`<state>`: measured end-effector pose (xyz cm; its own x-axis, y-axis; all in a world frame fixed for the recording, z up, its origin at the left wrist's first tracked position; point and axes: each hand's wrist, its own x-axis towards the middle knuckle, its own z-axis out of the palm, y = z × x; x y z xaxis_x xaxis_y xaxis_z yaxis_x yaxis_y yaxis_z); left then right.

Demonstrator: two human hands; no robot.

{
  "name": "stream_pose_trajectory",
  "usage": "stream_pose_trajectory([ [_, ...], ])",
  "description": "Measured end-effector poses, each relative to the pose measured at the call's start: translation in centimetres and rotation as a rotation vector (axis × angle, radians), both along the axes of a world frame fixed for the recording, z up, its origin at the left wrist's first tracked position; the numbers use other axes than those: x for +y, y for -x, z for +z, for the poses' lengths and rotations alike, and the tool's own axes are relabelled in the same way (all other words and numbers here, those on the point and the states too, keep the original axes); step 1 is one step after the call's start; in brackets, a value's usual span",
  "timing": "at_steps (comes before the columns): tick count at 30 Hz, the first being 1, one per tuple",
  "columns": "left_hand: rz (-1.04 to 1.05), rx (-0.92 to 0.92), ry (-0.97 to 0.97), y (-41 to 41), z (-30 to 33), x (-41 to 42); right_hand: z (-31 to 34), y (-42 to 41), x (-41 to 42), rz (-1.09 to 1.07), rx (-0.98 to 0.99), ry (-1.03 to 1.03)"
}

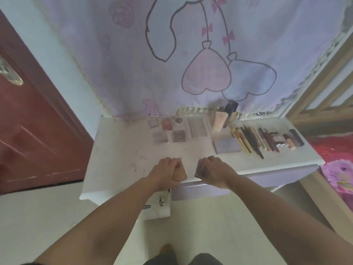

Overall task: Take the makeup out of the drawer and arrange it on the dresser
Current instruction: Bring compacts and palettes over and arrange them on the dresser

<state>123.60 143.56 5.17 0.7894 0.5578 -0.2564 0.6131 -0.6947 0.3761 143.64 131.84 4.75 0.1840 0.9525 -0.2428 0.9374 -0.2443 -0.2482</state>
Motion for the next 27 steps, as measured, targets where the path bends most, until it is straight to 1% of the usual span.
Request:
stream_pose_trajectory([
  [5, -0.067, 0.051, -0.019, -4.4, -1.9, 4.1, -1.0, -4.0, 5.8, 0.081, -0.041, 0.063],
  [8, -0.046, 0.056, -0.035, -6.4, -3.0, 5.6, -1.7, -6.0, 8.4, 0.162, -0.083, 0.117],
  [12, -0.072, 0.125, -0.079, -7.7, -4.3, 6.6, -2.7, -7.6, 10.0, 0.261, -0.093, 0.179],
  [14, -0.074, 0.154, -0.104, -7.8, -4.8, 6.9, -3.1, -8.1, 10.2, 0.288, -0.092, 0.181],
  [17, -0.065, 0.18, -0.087, -8.0, -5.0, 7.0, -3.3, -8.4, 10.3, 0.321, -0.092, 0.169],
  [20, -0.086, 0.2, -0.076, -7.9, -4.6, 7.2, -2.9, -8.4, 10.2, 0.317, -0.098, 0.172],
  [23, -0.113, 0.17, -0.115, -7.8, -3.5, 7.8, -1.9, -8.2, 10.3, 0.28, -0.133, 0.128],
  [27, -0.161, 0.061, -0.154, -9.2, -0.8, 9.3, 0.6, -8.2, 9.4, 0.12, -0.18, -0.01],
])
